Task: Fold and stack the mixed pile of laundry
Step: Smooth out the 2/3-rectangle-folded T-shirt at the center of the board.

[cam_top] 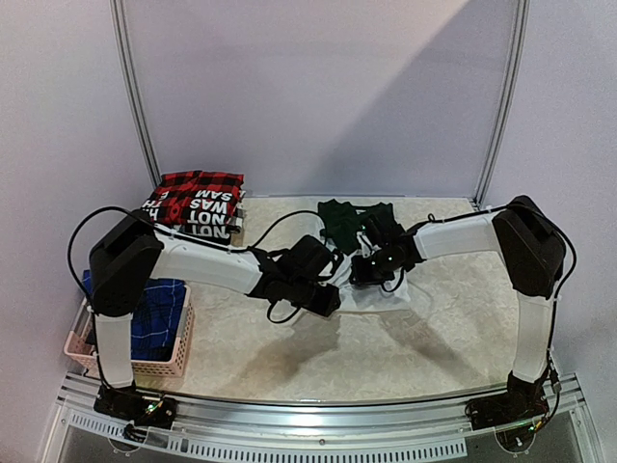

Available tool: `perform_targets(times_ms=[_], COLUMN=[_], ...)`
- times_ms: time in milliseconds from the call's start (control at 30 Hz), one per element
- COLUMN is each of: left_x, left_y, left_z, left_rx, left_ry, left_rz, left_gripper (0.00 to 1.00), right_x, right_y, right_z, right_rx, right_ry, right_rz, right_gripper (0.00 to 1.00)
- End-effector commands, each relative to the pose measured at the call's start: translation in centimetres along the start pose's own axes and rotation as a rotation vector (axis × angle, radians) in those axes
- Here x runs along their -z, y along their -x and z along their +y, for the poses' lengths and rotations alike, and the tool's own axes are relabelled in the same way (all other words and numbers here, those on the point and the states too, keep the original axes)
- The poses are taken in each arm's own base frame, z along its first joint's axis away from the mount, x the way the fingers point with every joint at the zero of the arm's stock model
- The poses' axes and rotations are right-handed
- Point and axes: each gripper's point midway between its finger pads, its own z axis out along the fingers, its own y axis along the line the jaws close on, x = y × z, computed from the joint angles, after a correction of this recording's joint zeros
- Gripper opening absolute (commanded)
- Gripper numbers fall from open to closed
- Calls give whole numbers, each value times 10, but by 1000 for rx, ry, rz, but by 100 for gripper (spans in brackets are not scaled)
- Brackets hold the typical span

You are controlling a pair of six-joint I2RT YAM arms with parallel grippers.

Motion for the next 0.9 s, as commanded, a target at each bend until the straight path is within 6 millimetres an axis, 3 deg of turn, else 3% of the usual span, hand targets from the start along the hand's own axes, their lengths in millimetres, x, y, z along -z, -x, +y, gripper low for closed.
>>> perform_targets(times_ms=[0, 233, 433, 667, 767, 867], left_x=[-12, -21, -21, -17, -14, -9], left_y=[-16, -29, -34, -29, -24, -17], left_z=[6, 11, 13, 10, 7, 7], left_rx=[-5, -3, 0, -5, -7, -19], left_ry=[36, 44, 42, 33, 30, 42], left_rz=[14, 41, 46, 44, 38, 33], left_gripper=[33, 31, 31, 31, 31, 31], right_x=[-1, -16, -26, -16, -14, -12], right_y=[21, 46, 78, 139, 154, 157], right_z=[2, 2, -13, -11, -11, -15], right_rx=[10, 9, -22, -20, -3, 12], right_ry=[-22, -38, -41, 9, 6, -13], right_rz=[-33, -48, -60, -118, -110, -93], right_gripper=[23, 23, 23, 24, 28, 33])
